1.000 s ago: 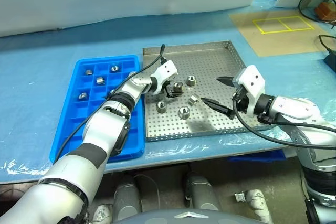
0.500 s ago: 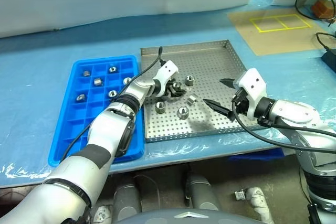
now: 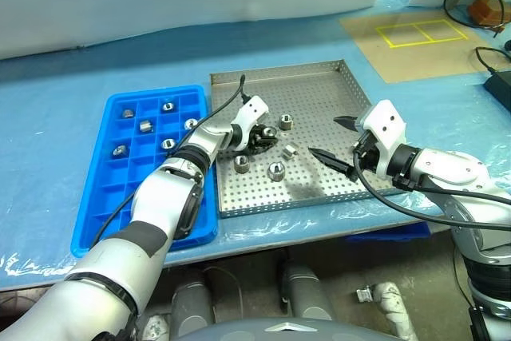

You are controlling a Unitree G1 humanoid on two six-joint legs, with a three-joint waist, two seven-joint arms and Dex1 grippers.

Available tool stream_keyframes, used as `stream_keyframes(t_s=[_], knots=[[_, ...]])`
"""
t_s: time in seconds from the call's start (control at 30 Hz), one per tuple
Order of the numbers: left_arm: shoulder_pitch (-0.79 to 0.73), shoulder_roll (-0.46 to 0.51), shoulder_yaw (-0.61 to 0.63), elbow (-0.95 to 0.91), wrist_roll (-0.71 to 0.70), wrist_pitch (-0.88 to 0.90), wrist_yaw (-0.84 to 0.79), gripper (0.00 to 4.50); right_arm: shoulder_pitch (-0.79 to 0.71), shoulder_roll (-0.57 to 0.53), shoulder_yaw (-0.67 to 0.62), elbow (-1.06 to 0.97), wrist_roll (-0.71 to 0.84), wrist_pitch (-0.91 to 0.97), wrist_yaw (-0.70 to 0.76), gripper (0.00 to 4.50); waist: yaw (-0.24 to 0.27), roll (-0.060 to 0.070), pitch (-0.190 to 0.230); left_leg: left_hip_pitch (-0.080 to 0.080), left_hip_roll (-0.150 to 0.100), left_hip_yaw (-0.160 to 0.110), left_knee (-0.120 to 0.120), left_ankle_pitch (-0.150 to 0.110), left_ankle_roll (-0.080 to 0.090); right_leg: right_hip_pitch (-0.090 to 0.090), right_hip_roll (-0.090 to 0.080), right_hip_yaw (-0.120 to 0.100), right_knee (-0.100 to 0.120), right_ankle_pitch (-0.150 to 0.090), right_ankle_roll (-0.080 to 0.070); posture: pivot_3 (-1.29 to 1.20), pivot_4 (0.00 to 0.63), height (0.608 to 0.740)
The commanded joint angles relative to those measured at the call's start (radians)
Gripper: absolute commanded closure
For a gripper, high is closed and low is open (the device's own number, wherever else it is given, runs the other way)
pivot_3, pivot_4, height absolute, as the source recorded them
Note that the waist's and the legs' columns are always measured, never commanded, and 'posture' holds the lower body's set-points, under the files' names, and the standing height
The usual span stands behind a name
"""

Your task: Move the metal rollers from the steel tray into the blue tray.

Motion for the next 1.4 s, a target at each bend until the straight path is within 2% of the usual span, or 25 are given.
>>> stream_keyframes(t_s=[0.03,0.2,0.33,0.47,0.53,0.7,0.8,0.93,1.1,1.23,1.4], knots=[[-0.005,0.011,0.002,-0.018,0.011,-0.015,0.032,2.78,-0.013,-0.011,-0.004,-0.022,0.002,-0.019,-0.001,0.00,0.000,0.000,0.000,0.000,0.000,0.000,0.000,0.000,0.000,0.000,0.000,0.000,0.000,0.000,0.000,-0.63,0.150,0.740],[-0.025,0.023,0.038,-0.035,-0.031,-0.047,-0.016,2.77,-0.022,-0.004,0.007,-0.013,0.003,-0.024,0.001,0.00,0.002,0.000,0.000,0.000,0.000,0.000,0.000,0.000,0.000,0.000,0.000,0.000,0.000,0.000,0.000,-0.59,0.150,0.740],[-0.048,0.054,0.111,-0.100,-0.138,-0.078,-0.205,2.77,-0.049,0.007,0.039,0.016,0.003,-0.043,0.013,0.00,0.005,0.000,0.000,0.000,0.000,0.000,0.000,0.000,0.000,0.000,0.000,0.000,0.000,0.000,0.000,-0.55,0.150,0.740],[0.024,0.136,0.153,-0.317,-0.278,0.011,-0.487,2.77,-0.119,0.034,0.105,0.103,-0.012,-0.092,0.048,0.00,0.005,-0.001,0.001,0.000,0.001,0.001,-0.001,0.000,0.000,-0.002,0.000,0.000,0.000,0.000,-0.001,-0.42,0.150,0.740],[0.112,0.182,0.151,-0.480,-0.321,0.082,-0.525,2.77,-0.164,0.055,0.148,0.160,-0.027,-0.129,0.074,0.00,0.007,0.000,0.000,0.001,0.002,0.002,-0.002,0.000,-0.001,-0.002,0.000,0.001,0.001,0.001,-0.001,-0.38,0.150,0.740],[0.442,0.332,0.141,-0.948,-0.371,0.209,-0.489,2.77,-0.280,0.128,0.247,0.318,-0.061,-0.229,0.150,0.00,0.017,0.000,0.000,0.004,0.004,0.005,-0.006,0.001,-0.001,-0.003,0.000,0.001,0.001,0.000,-0.001,-0.19,0.150,0.740],[0.638,0.433,0.212,-1.196,-0.417,0.292,-0.418,2.77,-0.361,0.187,0.298,0.437,-0.081,-0.298,0.207,0.00,0.053,-0.001,0.001,-0.002,0.008,0.005,-0.006,0.002,-0.004,-0.006,0.001,-0.004,0.002,0.001,-0.002,-0.07,0.150,0.740],[0.774,0.531,0.333,-1.404,-0.503,0.403,-0.305,2.77,-0.441,0.250,0.343,0.565,-0.104,-0.374,0.283,0.00,0.117,-0.002,0.001,-0.002,0.013,0.005,-0.006,0.003,-0.012,-0.006,0.002,-0.009,0.003,0.001,-0.004,0.05,0.150,0.740],[0.935,0.624,0.456,-1.544,-0.559,0.475,-0.218,2.77,-0.515,0.322,0.381,0.698,-0.133,-0.457,0.356,0.00,0.164,-0.001,0.001,0.000,0.014,0.005,-0.006,0.004,-0.015,-0.004,0.002,-0.011,0.006,0.000,-0.005,0.15,0.150,0.740],[1.063,0.637,0.504,-1.619,-0.583,0.499,-0.157,2.77,-0.549,0.371,0.388,0.759,-0.143,-0.496,0.395,0.00,0.181,-0.002,0.001,-0.001,0.015,0.005,-0.006,0.004,-0.015,-0.004,0.002,-0.012,0.006,0.000,-0.005,0.19,0.150,0.740],[1.145,0.627,0.510,-1.577,-0.577,0.483,-0.097,2.77,-0.584,0.420,0.366,0.786,-0.124,-0.490,0.421,0.00,0.187,-0.002,0.001,0.000,0.015,0.004,-0.006,0.005,-0.017,-0.006,0.004,-0.012,0.008,0.000,-0.005,0.20,0.150,0.740]])
